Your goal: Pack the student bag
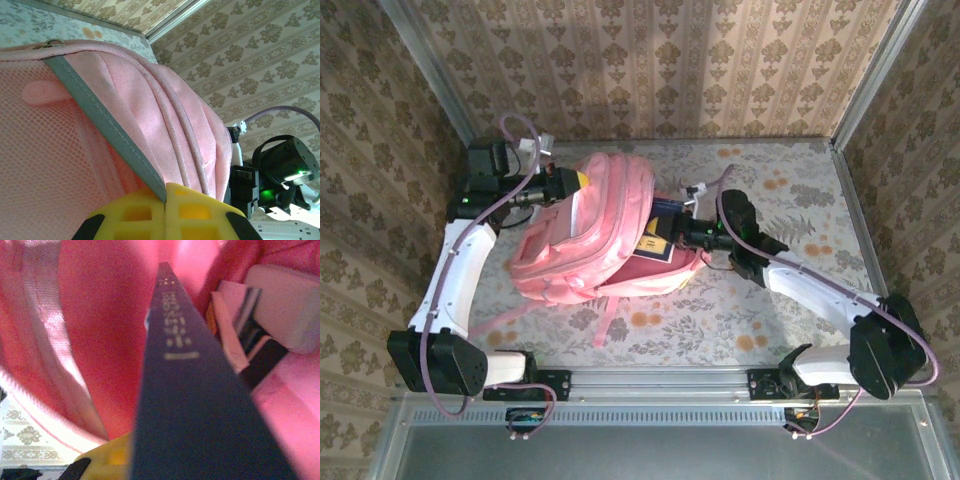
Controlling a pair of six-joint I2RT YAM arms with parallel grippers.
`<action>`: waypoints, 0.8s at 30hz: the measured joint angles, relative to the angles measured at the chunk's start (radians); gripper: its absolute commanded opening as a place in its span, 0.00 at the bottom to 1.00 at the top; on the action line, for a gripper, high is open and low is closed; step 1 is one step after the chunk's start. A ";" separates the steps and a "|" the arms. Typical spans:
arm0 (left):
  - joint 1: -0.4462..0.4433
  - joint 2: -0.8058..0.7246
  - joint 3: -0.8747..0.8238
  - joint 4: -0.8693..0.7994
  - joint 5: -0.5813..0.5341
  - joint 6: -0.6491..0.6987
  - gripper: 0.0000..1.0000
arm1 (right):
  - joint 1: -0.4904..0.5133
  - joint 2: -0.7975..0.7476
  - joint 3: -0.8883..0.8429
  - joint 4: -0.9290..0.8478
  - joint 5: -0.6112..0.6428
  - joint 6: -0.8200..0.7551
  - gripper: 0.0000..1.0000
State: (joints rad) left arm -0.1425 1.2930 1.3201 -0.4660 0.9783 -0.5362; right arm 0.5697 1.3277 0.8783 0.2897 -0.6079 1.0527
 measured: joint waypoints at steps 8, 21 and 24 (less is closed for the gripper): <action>-0.002 0.001 0.000 0.027 0.017 -0.034 0.00 | 0.108 0.191 0.162 -0.029 0.101 0.028 0.00; 0.002 0.006 0.000 0.075 0.021 -0.081 0.00 | 0.255 0.558 0.436 -0.053 0.378 0.141 0.24; 0.016 0.010 -0.002 0.090 0.020 -0.101 0.00 | 0.262 0.646 0.480 0.002 0.389 0.165 0.47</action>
State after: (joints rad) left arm -0.1268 1.3025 1.3178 -0.3756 0.9985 -0.6369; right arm 0.8314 1.9739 1.3579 0.2913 -0.2184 1.2175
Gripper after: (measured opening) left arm 0.063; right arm 0.352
